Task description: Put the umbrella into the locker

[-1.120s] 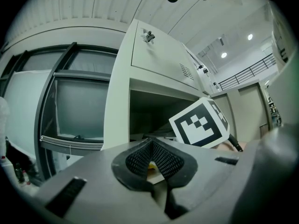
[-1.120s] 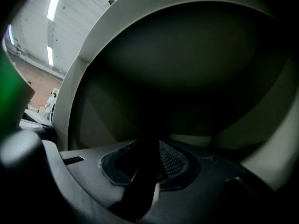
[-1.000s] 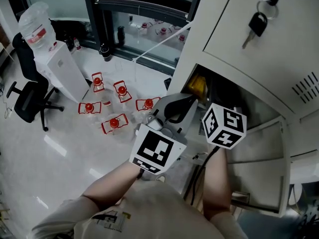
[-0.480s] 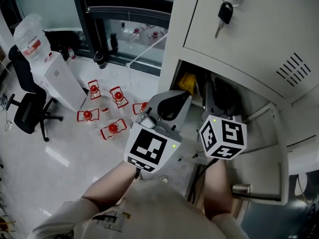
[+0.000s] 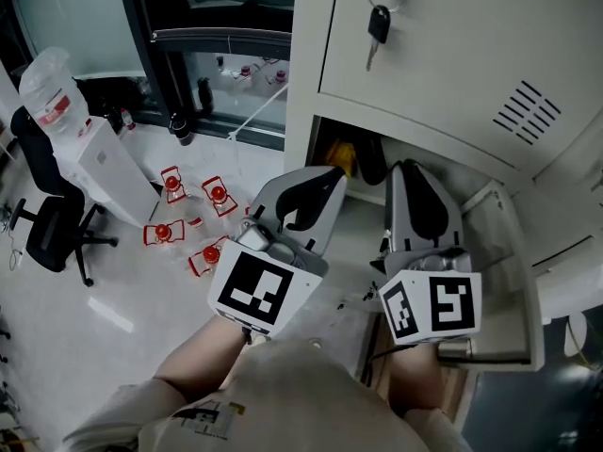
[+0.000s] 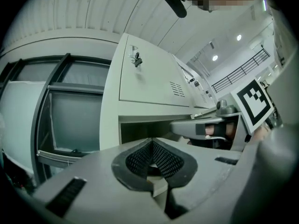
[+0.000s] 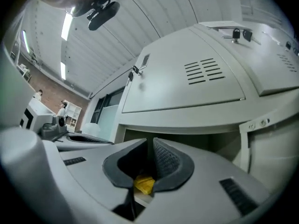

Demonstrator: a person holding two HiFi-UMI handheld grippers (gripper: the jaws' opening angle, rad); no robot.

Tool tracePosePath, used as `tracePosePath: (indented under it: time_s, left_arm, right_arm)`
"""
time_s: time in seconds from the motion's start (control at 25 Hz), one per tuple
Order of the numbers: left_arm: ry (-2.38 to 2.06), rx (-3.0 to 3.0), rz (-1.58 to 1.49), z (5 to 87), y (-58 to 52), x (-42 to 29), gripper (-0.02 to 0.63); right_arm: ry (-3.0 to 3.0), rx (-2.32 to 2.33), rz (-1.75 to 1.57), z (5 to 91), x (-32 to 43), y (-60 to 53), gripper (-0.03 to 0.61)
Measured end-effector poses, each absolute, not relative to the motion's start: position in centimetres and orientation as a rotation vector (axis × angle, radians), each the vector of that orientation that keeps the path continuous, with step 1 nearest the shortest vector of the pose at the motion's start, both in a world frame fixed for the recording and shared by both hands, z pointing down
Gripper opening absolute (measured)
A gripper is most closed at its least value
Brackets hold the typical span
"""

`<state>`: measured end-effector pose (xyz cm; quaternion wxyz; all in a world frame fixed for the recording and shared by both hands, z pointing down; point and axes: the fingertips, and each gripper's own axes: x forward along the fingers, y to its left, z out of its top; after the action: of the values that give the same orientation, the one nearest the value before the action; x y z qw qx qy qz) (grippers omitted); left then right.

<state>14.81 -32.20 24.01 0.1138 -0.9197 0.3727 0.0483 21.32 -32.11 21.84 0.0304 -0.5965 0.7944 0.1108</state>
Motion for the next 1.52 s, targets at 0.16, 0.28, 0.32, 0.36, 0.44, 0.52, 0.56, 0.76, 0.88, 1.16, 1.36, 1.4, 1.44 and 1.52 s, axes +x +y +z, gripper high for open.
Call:
tracePosePath:
  time_s: [0.16,0.28,0.32,0.36,0.44,0.52,0.56,0.76,0.88,1.16,1.36,1.4,1.44,1.52]
  left_arm:
    - [1.076,-2.684,0.148,23.4,-31.4,14.6,0.009]
    - [1.071,-2.689,0.158,23.3,-30.7,14.3,0.009]
    - [1.069,-2.691,0.161,23.2,-30.4,14.2,0.009]
    - [1.068,-2.694,0.163,23.3,-30.2,14.1,0.009]
    - [1.070,-2.699,0.157,23.5,-29.6,13.8,0.009]
    - [1.072,-2.702,0.136,23.9,-29.3,13.6,0.009]
    - [1.072,-2.702,0.123,24.2,-29.2,13.6,0.009]
    - [1.069,-2.702,0.068,25.6,-28.9,13.7,0.009]
    - [1.067,-2.716,0.031,26.8,-28.7,13.9,0.009]
    - [1.059,-2.745,-0.022,28.7,-28.7,14.3,0.009]
    - [1.061,-2.759,-0.042,29.6,-28.8,14.3,0.009]
    - [1.061,-2.763,-0.047,29.8,-28.9,14.3,0.009]
    - [1.062,-2.767,-0.053,30.0,-28.9,14.3,0.009]
    - [1.065,-2.775,-0.062,30.5,-29.1,14.4,0.009]
  right_arm:
    - [2.498,-1.819,0.356,21.8,20.8,-30.3,0.032]
    - [2.522,-1.812,0.370,22.1,20.6,-29.2,0.031]
    - [2.519,-1.811,0.370,22.2,20.8,-28.9,0.030]
    - [2.509,-1.812,0.368,22.4,21.0,-28.7,0.027]
    - [2.490,-1.823,0.353,22.9,21.6,-28.4,0.019]
    - [2.489,-1.836,0.326,23.6,22.2,-28.2,0.018]
    - [2.494,-1.839,0.313,23.9,22.4,-28.1,0.018]
    - [2.529,-1.834,0.255,25.6,22.7,-27.4,0.014]
    - [2.552,-1.835,0.221,26.7,22.7,-27.0,0.014]
    - [2.610,-1.816,0.163,28.8,21.9,-26.4,0.014]
    - [2.634,-1.815,0.129,29.9,21.7,-26.3,0.012]
    - [2.637,-1.815,0.123,30.1,21.7,-26.3,0.012]
    - [2.641,-1.815,0.119,30.2,21.7,-26.3,0.012]
    - [2.648,-1.816,0.112,30.5,21.6,-26.4,0.009]
